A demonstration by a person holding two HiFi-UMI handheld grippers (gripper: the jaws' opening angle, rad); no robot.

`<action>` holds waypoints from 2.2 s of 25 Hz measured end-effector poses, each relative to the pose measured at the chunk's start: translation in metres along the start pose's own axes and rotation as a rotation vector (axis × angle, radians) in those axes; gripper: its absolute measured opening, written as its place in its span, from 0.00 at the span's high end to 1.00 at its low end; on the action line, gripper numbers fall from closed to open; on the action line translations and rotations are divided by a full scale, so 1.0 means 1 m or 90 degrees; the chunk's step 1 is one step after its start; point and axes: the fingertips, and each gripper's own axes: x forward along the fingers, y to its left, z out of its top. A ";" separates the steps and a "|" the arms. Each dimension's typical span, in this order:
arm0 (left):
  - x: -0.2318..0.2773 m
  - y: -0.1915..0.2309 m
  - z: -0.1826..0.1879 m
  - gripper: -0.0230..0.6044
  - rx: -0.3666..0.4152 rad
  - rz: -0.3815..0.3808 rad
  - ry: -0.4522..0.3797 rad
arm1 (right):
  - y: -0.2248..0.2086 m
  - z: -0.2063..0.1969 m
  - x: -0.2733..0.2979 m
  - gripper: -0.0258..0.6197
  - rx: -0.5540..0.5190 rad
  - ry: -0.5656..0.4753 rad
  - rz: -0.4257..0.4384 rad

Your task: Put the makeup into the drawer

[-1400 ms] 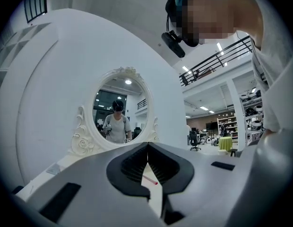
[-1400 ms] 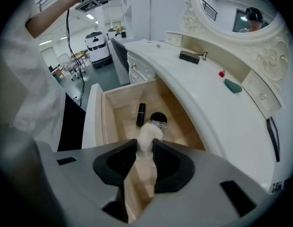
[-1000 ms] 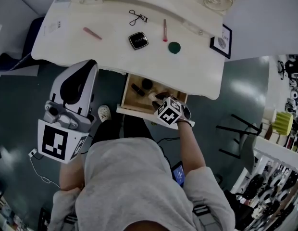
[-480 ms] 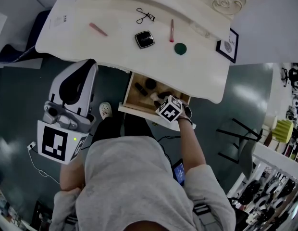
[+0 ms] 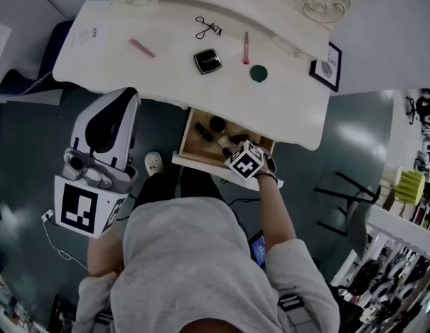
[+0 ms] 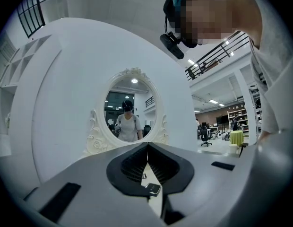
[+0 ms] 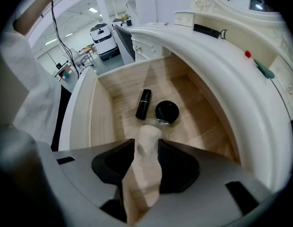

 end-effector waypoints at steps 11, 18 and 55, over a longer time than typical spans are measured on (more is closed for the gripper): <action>0.005 -0.008 0.011 0.94 0.006 -0.045 -0.024 | -0.005 0.027 -0.043 0.90 0.065 -0.127 -0.072; 0.008 -0.016 0.017 0.94 0.006 -0.083 -0.040 | -0.001 0.050 -0.082 0.92 0.130 -0.237 -0.118; -0.005 -0.039 0.035 0.94 0.005 -0.253 -0.101 | 0.028 0.131 -0.278 0.92 0.269 -0.646 -0.399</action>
